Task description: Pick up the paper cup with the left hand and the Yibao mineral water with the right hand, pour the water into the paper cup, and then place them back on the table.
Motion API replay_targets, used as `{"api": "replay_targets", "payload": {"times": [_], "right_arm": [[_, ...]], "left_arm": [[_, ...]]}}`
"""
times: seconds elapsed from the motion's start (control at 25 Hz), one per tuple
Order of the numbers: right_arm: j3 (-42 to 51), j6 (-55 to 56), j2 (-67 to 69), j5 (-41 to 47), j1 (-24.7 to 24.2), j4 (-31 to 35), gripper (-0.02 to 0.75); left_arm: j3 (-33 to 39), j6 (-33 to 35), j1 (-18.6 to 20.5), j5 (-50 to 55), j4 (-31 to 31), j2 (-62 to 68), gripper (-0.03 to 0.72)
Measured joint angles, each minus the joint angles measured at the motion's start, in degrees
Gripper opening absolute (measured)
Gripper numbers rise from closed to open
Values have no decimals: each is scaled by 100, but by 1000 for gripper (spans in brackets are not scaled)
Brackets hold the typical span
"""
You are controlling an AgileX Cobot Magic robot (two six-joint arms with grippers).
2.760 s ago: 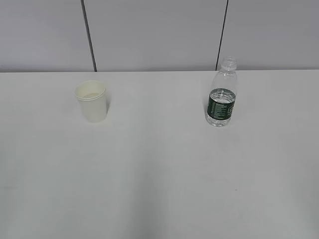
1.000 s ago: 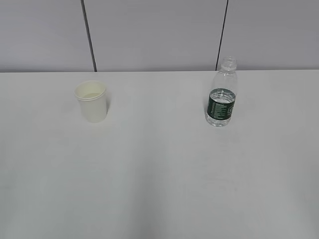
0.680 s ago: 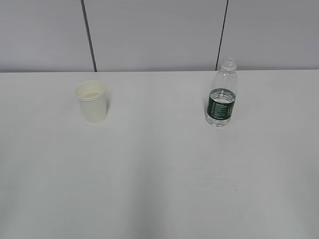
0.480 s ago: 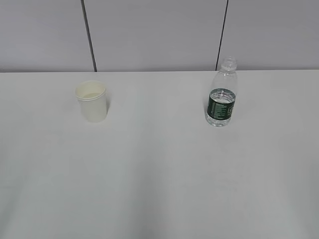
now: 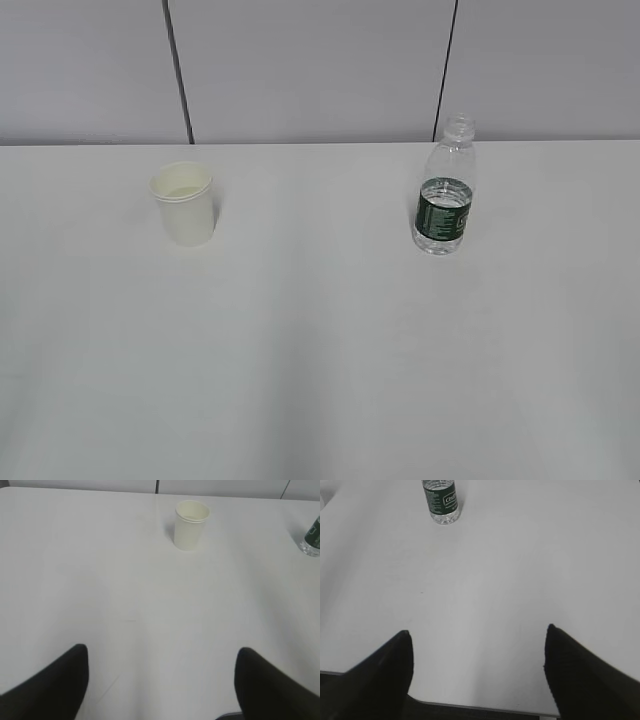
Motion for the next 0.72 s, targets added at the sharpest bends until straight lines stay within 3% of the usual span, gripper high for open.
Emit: {"api": "replay_targets", "payload": {"times": [0.2,0.72], "right_arm": [[0,0,0,0,0,-73,545],[0,-76,0,0,0,-352,538]], "left_arm": [[0,0,0,0,0,0,521],[0,0,0,0,84,0,486]]}}
